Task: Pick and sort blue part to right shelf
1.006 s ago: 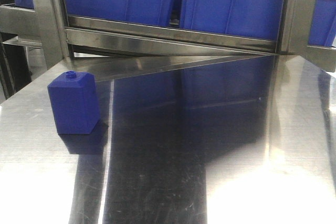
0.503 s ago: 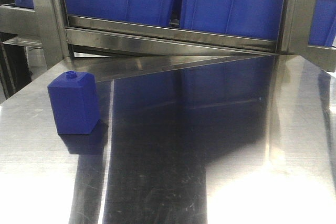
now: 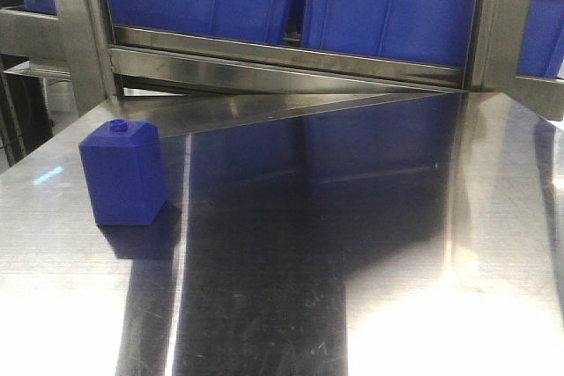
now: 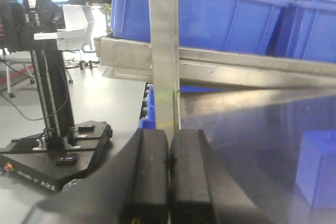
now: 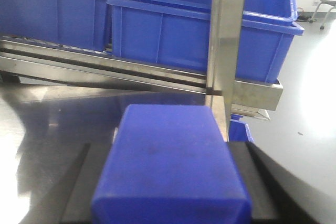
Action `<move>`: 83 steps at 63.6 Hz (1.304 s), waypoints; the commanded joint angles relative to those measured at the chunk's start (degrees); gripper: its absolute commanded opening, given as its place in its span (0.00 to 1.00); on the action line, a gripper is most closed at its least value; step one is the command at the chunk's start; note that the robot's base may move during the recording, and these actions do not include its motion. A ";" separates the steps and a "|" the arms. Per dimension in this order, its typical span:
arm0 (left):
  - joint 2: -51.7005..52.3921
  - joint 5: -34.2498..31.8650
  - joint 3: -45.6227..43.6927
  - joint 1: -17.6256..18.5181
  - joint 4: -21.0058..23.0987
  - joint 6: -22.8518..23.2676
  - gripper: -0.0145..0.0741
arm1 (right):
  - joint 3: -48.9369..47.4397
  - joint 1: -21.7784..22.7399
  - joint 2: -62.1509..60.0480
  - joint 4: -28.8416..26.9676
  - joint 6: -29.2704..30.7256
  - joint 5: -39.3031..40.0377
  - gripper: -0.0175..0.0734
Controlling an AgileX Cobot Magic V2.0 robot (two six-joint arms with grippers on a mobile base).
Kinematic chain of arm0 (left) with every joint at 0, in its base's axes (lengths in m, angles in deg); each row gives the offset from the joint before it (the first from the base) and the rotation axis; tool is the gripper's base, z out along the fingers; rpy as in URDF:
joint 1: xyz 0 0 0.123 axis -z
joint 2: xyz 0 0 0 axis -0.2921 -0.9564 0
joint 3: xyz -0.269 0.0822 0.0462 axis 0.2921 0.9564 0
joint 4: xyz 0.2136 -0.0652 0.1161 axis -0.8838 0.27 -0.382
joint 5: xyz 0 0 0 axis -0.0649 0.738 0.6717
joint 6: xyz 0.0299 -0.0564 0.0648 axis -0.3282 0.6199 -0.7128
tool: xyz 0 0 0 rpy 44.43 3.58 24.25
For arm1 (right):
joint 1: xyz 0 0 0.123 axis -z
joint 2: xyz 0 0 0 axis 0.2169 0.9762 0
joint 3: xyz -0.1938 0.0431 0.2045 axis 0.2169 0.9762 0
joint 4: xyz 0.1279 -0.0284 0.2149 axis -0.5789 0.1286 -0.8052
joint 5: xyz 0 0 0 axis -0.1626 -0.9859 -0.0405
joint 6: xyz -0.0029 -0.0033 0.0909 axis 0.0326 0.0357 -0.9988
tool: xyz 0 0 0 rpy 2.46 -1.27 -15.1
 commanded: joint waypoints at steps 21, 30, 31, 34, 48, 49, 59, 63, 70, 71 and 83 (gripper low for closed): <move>-15.80 -0.55 -19.21 3.17 -1.49 0.63 0.30 | -1.73 0.32 0.45 0.20 0.37 5.42 0.67; -24.80 -0.55 -22.44 7.07 -1.18 0.63 0.30 | -1.73 0.32 0.45 0.20 0.37 5.42 0.67; -26.26 -0.55 -22.71 7.63 -1.18 0.63 0.30 | -1.73 0.32 0.45 0.20 0.37 5.42 0.67; -29.76 -0.64 -23.76 9.76 -1.18 0.63 0.31 | -1.73 0.32 0.45 0.20 0.37 5.42 0.67; -45.86 0.86 -30.15 17.45 -1.18 0.63 0.55 | -1.73 0.32 0.45 0.20 0.37 5.42 0.67; -47.25 0.97 -30.58 17.79 -1.18 0.63 0.58 | -1.73 0.32 0.45 0.20 0.37 5.42 0.67; -55.97 3.73 -36.10 21.92 -1.18 1.45 0.85 | -1.73 0.32 0.45 0.20 0.37 5.42 0.67; -59.31 5.93 -39.14 23.30 -1.18 5.49 0.89 | -1.73 0.32 0.45 0.20 0.37 5.42 0.67; -64.73 14.81 -45.62 25.38 -2.98 14.79 0.89 | -1.73 0.32 0.45 0.20 0.37 5.42 0.67; -65.37 16.40 -46.53 25.55 -3.31 16.27 0.89 | -1.73 0.32 0.45 0.20 0.37 5.42 0.67; -74.13 33.68 -57.71 26.34 -7.90 27.55 0.89 | -1.73 0.32 0.45 0.20 0.37 5.42 0.67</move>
